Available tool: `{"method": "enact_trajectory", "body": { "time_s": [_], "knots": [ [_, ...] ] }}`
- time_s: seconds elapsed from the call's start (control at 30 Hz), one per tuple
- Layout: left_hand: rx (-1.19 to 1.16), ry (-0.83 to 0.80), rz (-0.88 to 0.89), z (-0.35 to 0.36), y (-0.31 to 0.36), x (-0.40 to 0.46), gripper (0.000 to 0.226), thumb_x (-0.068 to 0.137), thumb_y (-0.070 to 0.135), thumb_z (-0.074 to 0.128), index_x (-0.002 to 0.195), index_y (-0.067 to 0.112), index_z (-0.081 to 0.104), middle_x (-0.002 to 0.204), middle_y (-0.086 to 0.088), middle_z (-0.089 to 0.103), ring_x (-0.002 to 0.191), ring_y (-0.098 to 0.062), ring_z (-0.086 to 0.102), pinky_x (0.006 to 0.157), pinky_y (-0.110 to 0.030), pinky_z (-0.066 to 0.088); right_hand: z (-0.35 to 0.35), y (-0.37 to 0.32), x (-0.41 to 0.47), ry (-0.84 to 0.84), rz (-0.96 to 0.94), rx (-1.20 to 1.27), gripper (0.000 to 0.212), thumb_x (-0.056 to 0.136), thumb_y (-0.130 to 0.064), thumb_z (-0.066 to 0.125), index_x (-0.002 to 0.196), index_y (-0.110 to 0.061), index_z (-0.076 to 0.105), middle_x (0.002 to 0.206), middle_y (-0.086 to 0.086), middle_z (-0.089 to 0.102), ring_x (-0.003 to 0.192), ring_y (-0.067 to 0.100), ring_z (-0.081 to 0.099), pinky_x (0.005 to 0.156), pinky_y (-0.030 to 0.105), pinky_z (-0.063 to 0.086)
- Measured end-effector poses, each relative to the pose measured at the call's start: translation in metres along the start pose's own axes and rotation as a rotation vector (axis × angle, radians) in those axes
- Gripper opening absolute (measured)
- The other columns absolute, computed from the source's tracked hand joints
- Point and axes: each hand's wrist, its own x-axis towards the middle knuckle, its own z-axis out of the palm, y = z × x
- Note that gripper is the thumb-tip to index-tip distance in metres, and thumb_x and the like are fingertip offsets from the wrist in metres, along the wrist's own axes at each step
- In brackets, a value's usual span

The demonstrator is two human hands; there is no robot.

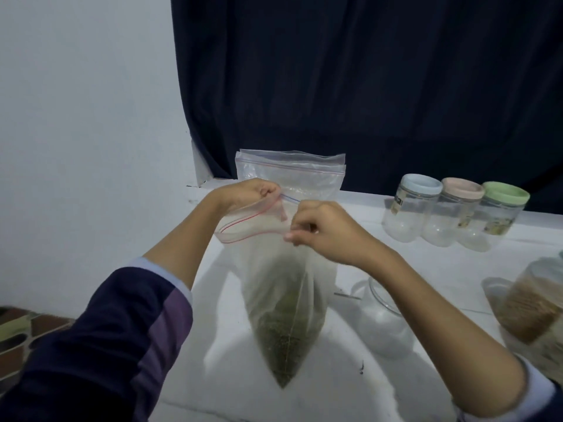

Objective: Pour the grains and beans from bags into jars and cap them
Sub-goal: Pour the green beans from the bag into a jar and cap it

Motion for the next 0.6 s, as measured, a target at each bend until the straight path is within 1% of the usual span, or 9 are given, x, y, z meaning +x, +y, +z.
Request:
{"method": "enact_trajectory", "body": {
  "time_s": [0.03,0.1,0.17,0.23,0.3,0.4,0.47,0.53,0.6],
  "knots": [
    [-0.024,0.075,0.025,-0.002,-0.002,-0.003,0.035,0.101,0.010,0.041,0.067,0.017,0.046,0.056,0.019,0.059,0.054,0.005,0.048,0.059,-0.012,0.037,-0.005,0.000,0.002,0.053,0.015,0.060,0.022,0.086,-0.017,0.070,0.068,-0.004,0.069,0.073,0.000,0.050,0.063,0.004,0.043,0.062,0.014,0.032],
    [-0.146,0.193,0.057,-0.010,-0.005,-0.010,0.030,0.099,0.005,0.043,0.071,0.013,0.049,0.062,0.011,0.065,0.062,0.000,0.059,0.063,-0.013,0.044,-0.018,0.001,0.004,0.126,0.021,0.165,0.026,0.087,-0.015,0.068,0.061,-0.010,0.067,0.072,-0.001,0.051,0.059,0.005,0.044,0.061,0.017,0.032],
    [-0.249,0.284,0.068,-0.017,-0.009,-0.017,0.026,0.096,0.000,0.048,0.073,0.012,0.052,0.065,0.006,0.067,0.068,-0.007,0.063,0.066,-0.016,0.047,-0.031,0.003,0.004,0.163,-0.016,0.232,0.027,0.087,-0.012,0.068,0.060,-0.012,0.067,0.077,-0.004,0.051,0.062,0.003,0.045,0.063,0.021,0.035],
    [-0.338,0.397,0.079,-0.020,-0.011,-0.025,0.024,0.094,-0.003,0.049,0.076,0.012,0.053,0.068,0.004,0.065,0.066,-0.008,0.061,0.062,-0.015,0.046,-0.043,0.009,0.002,0.203,-0.061,0.280,0.024,0.086,-0.009,0.068,0.062,-0.012,0.070,0.090,-0.005,0.051,0.072,0.001,0.047,0.071,0.022,0.039],
    [-0.441,0.578,0.080,-0.023,-0.016,-0.032,0.025,0.094,-0.006,0.045,0.078,0.012,0.052,0.066,0.006,0.061,0.060,-0.006,0.056,0.056,-0.012,0.044,-0.054,0.022,0.000,0.264,-0.066,0.354,0.027,0.086,-0.007,0.068,0.061,-0.018,0.070,0.102,-0.009,0.050,0.082,-0.004,0.049,0.078,0.020,0.038],
    [-0.700,0.833,0.147,-0.029,-0.024,-0.045,0.030,0.095,-0.009,0.040,0.076,0.013,0.049,0.061,0.008,0.058,0.060,-0.007,0.050,0.062,-0.019,0.041,-0.065,0.047,0.002,0.361,0.001,0.443,0.036,0.085,-0.008,0.067,0.055,-0.027,0.072,0.107,-0.014,0.052,0.096,0.005,0.052,0.086,0.027,0.041],
    [-0.719,0.909,0.143,-0.027,-0.026,-0.051,0.030,0.096,-0.007,0.040,0.075,0.014,0.047,0.062,0.004,0.053,0.061,-0.010,0.046,0.063,-0.021,0.038,-0.062,0.064,0.009,0.364,0.078,0.320,0.040,0.087,-0.004,0.065,0.055,-0.027,0.070,0.105,-0.014,0.052,0.105,0.015,0.050,0.090,0.031,0.038],
    [-0.634,0.917,0.101,-0.015,-0.028,-0.053,0.030,0.096,-0.007,0.039,0.075,0.014,0.045,0.063,-0.001,0.051,0.061,-0.012,0.046,0.060,-0.020,0.037,-0.052,0.074,0.018,0.271,0.150,0.085,0.038,0.087,-0.004,0.064,0.055,-0.023,0.067,0.107,-0.012,0.052,0.113,0.022,0.045,0.092,0.032,0.035],
    [-0.585,0.930,0.056,-0.002,-0.033,-0.053,0.030,0.096,-0.007,0.038,0.076,0.015,0.044,0.066,-0.004,0.049,0.061,-0.012,0.043,0.057,-0.018,0.036,-0.042,0.078,0.026,0.157,0.247,-0.034,0.036,0.084,-0.008,0.062,0.051,-0.022,0.066,0.111,-0.014,0.054,0.117,0.020,0.043,0.098,0.039,0.037]
  ]
}}
